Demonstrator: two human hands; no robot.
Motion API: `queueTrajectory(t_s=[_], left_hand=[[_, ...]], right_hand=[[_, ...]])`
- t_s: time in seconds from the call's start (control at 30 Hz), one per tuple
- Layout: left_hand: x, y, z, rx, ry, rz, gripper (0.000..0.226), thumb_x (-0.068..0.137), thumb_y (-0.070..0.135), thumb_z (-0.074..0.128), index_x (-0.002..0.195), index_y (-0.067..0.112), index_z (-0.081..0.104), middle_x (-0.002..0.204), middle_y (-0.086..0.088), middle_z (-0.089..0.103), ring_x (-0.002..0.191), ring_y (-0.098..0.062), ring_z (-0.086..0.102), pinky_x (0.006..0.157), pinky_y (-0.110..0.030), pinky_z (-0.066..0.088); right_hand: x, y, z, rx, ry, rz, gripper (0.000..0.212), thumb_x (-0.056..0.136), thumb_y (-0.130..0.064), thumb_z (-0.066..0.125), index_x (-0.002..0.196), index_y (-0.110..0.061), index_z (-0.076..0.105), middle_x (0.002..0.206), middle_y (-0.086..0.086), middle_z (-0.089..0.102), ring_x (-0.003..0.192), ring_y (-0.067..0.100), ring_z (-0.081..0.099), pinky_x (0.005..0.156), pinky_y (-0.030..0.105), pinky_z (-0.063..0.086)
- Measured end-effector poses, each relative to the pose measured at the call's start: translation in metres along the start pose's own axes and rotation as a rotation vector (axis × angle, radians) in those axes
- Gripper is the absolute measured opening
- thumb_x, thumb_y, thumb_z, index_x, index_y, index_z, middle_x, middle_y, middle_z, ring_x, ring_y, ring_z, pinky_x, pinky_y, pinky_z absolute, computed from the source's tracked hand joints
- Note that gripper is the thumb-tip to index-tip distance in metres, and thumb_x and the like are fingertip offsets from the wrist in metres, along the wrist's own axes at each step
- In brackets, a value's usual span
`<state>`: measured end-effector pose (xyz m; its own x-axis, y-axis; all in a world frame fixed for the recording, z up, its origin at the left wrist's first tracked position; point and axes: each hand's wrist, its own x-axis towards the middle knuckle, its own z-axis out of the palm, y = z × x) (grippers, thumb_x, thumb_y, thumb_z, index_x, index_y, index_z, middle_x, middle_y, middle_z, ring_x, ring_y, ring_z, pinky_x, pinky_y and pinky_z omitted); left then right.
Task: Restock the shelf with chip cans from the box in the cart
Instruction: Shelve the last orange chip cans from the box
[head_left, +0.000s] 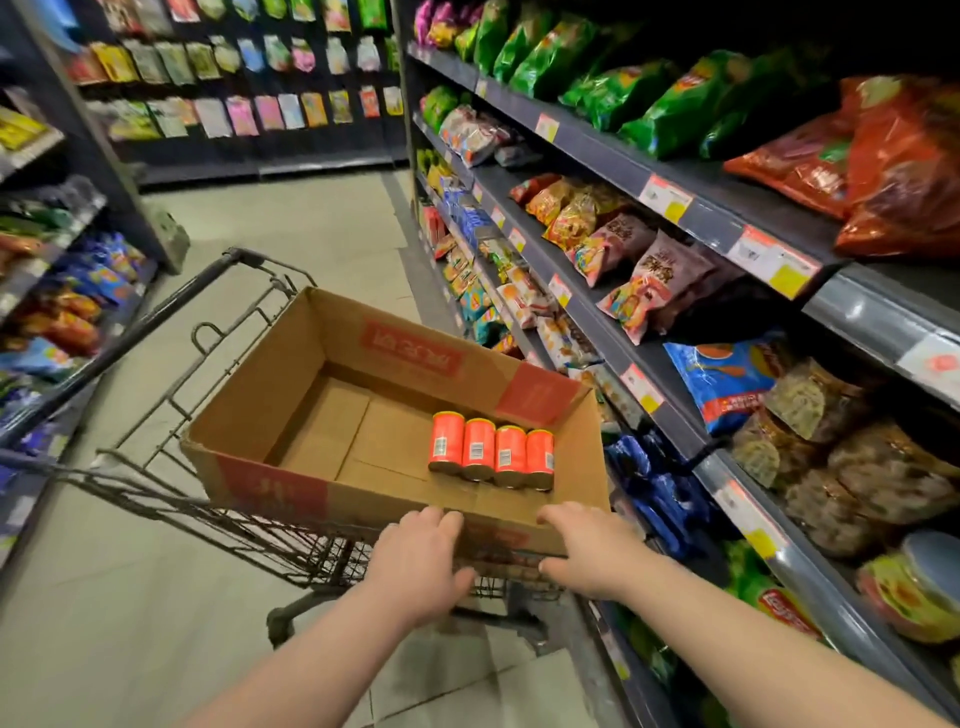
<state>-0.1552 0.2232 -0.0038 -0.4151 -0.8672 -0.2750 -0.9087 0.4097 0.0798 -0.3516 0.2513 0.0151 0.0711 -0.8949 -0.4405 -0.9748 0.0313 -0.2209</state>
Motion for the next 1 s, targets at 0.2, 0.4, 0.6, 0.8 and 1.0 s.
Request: queueTrajectory(t_s=[0.2, 0.4, 0.6, 0.8, 1.0], left_hand=[[0.049, -0.019, -0.003, -0.005, -0.04, -0.002, 0.058, 0.089, 0.052, 0.047, 0.136, 0.02, 0.039, 0.132, -0.003, 0.047, 0.121, -0.024, 0.045, 0.099, -0.038, 0.041], [0.114, -0.043, -0.006, -0.028, -0.067, 0.033, 0.058, 0.087, 0.05, 0.052, 0.137, 0.024, 0.038, 0.132, 0.0, 0.048, 0.12, -0.02, 0.047, 0.098, -0.034, 0.043], [0.198, -0.09, -0.01, 0.006, -0.159, 0.068, 0.06, 0.086, 0.051, 0.053, 0.136, 0.023, 0.038, 0.131, -0.002, 0.047, 0.12, -0.022, 0.047, 0.096, -0.035, 0.042], [0.267, -0.126, 0.014, -0.02, -0.254, 0.054, 0.064, 0.086, 0.05, 0.052, 0.141, 0.024, 0.032, 0.133, -0.002, 0.046, 0.122, -0.022, 0.047, 0.098, -0.034, 0.043], [0.314, -0.144, 0.048, -0.07, -0.354, 0.045, 0.059, 0.087, 0.051, 0.052, 0.134, 0.021, 0.035, 0.127, -0.003, 0.047, 0.119, -0.024, 0.049, 0.095, -0.036, 0.044]], right_hand=[[0.05, 0.005, -0.01, 0.012, -0.026, 0.002, 0.057, 0.089, -0.041, 0.056, 0.141, -0.027, 0.036, 0.143, 0.0, 0.042, 0.129, 0.023, 0.043, 0.106, 0.039, 0.036], [0.109, 0.007, -0.015, 0.064, -0.046, 0.098, 0.057, 0.089, -0.04, 0.058, 0.14, -0.027, 0.037, 0.144, 0.0, 0.042, 0.13, 0.024, 0.042, 0.109, 0.042, 0.034], [0.192, 0.005, -0.017, 0.105, -0.102, 0.186, 0.057, 0.09, -0.034, 0.055, 0.142, -0.024, 0.035, 0.145, 0.004, 0.04, 0.132, 0.027, 0.041, 0.108, 0.039, 0.033], [0.271, 0.004, 0.001, 0.154, -0.169, 0.264, 0.052, 0.089, -0.033, 0.054, 0.138, -0.022, 0.04, 0.142, 0.005, 0.044, 0.13, 0.026, 0.043, 0.105, 0.034, 0.036], [0.334, 0.009, 0.028, 0.223, -0.213, 0.333, 0.056, 0.087, -0.033, 0.054, 0.14, -0.023, 0.039, 0.137, 0.007, 0.047, 0.125, 0.029, 0.047, 0.104, 0.039, 0.04]])
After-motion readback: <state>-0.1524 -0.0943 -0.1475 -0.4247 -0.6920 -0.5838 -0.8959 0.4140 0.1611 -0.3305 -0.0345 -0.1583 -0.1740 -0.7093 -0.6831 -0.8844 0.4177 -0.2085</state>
